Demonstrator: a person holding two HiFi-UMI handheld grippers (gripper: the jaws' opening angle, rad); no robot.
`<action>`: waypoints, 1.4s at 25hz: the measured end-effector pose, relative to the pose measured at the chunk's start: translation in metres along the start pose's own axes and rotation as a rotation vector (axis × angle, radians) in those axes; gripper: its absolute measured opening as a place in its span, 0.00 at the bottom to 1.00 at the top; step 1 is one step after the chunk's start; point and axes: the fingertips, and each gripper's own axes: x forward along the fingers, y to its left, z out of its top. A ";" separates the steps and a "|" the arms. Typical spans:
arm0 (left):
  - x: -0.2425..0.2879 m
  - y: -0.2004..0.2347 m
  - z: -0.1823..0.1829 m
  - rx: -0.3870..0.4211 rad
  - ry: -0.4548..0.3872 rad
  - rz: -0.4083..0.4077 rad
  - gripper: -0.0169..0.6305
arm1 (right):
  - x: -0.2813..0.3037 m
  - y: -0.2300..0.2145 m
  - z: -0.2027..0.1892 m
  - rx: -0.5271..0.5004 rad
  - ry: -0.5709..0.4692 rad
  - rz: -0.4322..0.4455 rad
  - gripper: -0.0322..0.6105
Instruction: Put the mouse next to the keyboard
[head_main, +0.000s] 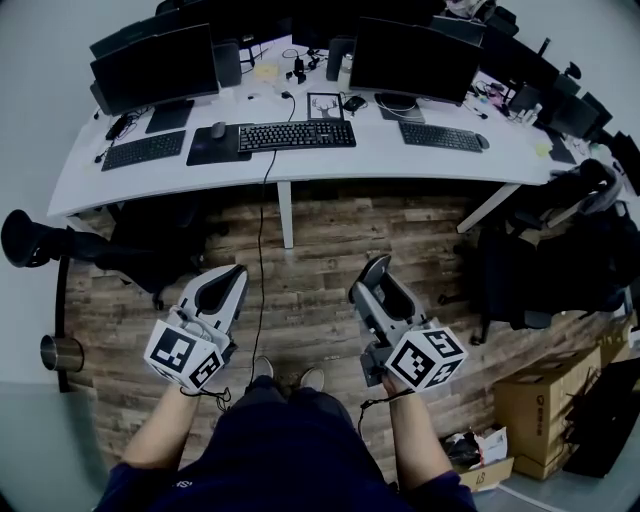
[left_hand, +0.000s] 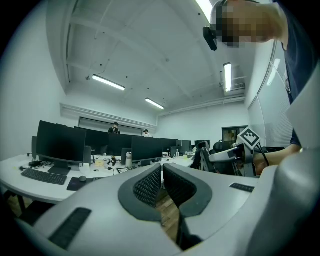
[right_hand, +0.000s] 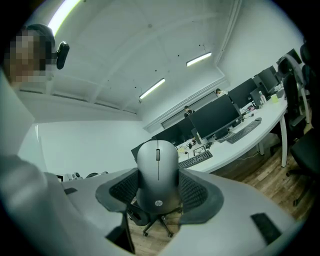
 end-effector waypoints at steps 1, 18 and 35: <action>0.001 -0.001 -0.001 0.000 0.002 0.002 0.09 | -0.001 -0.001 0.000 -0.004 0.002 -0.002 0.45; 0.019 -0.032 -0.003 0.022 0.002 0.047 0.09 | -0.020 -0.023 0.012 -0.137 0.012 -0.012 0.45; 0.070 -0.019 0.002 0.032 -0.015 0.033 0.09 | 0.003 -0.056 0.035 -0.171 0.002 -0.036 0.45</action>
